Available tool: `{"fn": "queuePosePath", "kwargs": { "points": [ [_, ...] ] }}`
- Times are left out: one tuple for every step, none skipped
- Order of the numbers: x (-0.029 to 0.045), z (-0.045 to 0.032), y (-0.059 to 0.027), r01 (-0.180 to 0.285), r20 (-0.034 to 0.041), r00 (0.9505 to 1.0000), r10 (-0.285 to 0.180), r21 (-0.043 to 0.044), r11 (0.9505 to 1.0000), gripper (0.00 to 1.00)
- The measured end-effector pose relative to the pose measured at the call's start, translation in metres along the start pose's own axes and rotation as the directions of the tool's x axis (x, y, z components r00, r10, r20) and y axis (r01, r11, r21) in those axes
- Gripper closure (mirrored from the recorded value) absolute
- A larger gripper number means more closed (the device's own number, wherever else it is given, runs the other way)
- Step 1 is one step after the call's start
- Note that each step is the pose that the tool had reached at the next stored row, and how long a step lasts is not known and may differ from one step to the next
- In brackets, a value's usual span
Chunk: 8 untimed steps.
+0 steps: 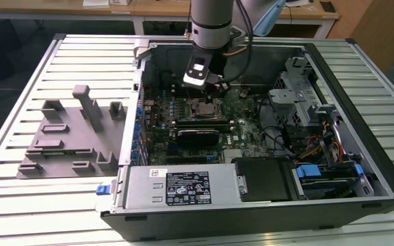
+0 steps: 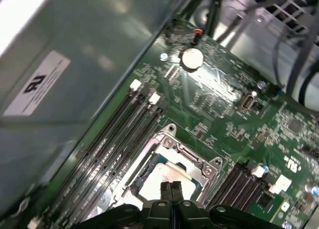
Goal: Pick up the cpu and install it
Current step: 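Close the cpu cover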
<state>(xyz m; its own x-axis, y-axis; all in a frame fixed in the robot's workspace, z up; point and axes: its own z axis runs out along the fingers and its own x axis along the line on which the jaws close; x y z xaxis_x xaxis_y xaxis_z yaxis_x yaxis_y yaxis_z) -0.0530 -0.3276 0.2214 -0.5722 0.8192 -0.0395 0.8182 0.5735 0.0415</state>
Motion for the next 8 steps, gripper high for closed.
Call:
{"fn": "queuePosePath", "kwargs": {
  "points": [
    [0.0, 0.0, 0.0, 0.018, -0.0006, 0.9998, -0.018, -0.0006, 0.9998, 0.89],
    [0.0, 0.0001, 0.0, 0.036, -0.0011, 0.9994, -0.036, -0.0012, 0.9994, 0.89],
    [0.0, 0.0001, 0.0, 0.054, -0.0017, 0.9985, -0.054, -0.0019, 0.9985, 0.89],
    [0.0, 0.0001, 0.0, 0.072, -0.0023, 0.9974, -0.072, -0.0025, 0.9974, 0.89],
    [0.0, 0.0001, 0.0, 0.09, -0.0028, 0.9959, -0.09, -0.0032, 0.9959, 0.89],
    [0.0, 0.0001, 0.0, 0.109, -0.0034, 0.994, -0.109, -0.0039, 0.994, 0.89],
    [0.0, 0.0002, 0.0, 0.127, -0.0039, 0.9919, -0.127, -0.0046, 0.9919, 0.89],
    [0.0, 0.0002, 0.0, 0.145, -0.0046, 0.9894, -0.145, -0.0053, 0.9894, 0.89]
  ]
}}
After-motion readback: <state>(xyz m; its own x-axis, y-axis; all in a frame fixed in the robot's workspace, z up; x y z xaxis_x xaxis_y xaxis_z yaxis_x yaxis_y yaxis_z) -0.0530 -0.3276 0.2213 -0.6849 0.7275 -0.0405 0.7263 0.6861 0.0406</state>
